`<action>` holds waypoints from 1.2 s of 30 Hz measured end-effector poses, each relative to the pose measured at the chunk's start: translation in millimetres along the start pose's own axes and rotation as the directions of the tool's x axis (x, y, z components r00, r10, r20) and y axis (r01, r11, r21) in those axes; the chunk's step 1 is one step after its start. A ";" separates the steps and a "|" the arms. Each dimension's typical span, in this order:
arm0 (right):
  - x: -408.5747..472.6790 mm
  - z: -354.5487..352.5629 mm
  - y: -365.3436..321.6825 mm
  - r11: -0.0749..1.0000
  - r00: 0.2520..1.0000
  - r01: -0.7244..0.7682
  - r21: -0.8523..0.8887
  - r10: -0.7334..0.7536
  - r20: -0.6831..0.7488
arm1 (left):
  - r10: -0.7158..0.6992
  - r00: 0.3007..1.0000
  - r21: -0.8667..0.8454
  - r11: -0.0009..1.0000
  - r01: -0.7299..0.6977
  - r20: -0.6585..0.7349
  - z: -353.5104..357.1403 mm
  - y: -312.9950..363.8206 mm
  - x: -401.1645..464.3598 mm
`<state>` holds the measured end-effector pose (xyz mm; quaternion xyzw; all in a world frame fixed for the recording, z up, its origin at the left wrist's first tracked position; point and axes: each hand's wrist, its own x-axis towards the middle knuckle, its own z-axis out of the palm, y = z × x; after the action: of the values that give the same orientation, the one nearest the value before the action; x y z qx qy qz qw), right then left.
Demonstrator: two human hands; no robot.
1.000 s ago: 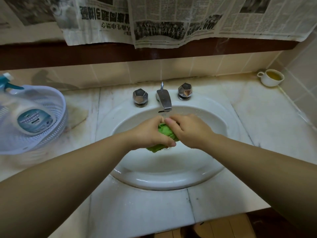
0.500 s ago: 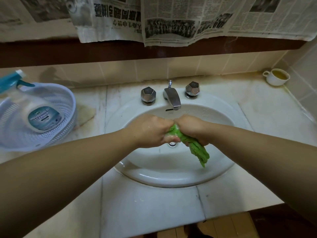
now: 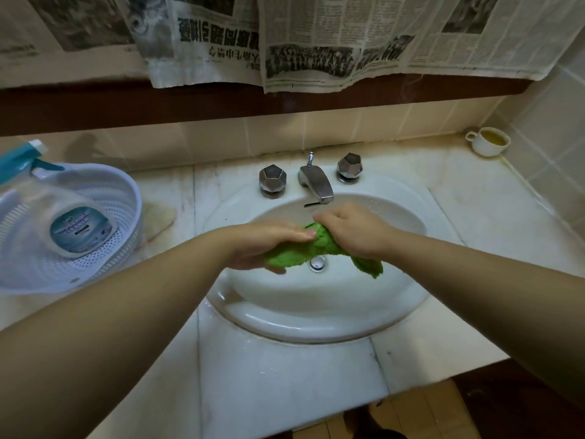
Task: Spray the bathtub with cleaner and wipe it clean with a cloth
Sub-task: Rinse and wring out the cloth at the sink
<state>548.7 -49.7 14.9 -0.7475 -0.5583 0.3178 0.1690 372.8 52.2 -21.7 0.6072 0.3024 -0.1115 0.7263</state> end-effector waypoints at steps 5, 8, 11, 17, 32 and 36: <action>-6.8 9.1 -3.5 0.935 0.976 0.184 -0.303 -0.210 -0.053 | -0.060 0.956 -0.135 0.986 0.103 0.289 1.0 -2.5 0.9; -8.8 11.1 0.4 0.930 0.982 0.133 -0.343 -0.171 -0.083 | 0.038 0.992 0.002 0.999 -0.038 0.118 11.5 -3.7 3.2; -3.7 13.6 3.1 0.986 0.994 -0.001 -0.169 -0.018 -0.112 | 0.272 0.958 0.471 0.860 -0.197 -0.095 20.4 -6.5 11.4; 10.9 16.1 4.1 0.960 0.960 -0.265 -0.089 0.272 0.071 | 0.458 0.884 0.909 0.403 -0.107 -0.099 19.7 -16.6 35.2; 15.4 28.9 23.5 0.774 0.755 -0.624 0.106 0.563 0.336 | 0.465 0.880 0.996 -0.059 -0.073 0.092 17.2 -12.9 44.5; 13.5 24.7 23.7 0.751 0.723 -0.655 0.083 0.591 0.357 | 0.455 0.885 0.992 -0.118 -0.047 0.096 23.4 -12.0 47.7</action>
<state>552.0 -47.1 -21.7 -0.8112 -0.2567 0.5240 0.0375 411.3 36.9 -57.0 0.9927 0.1010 -0.0646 0.0115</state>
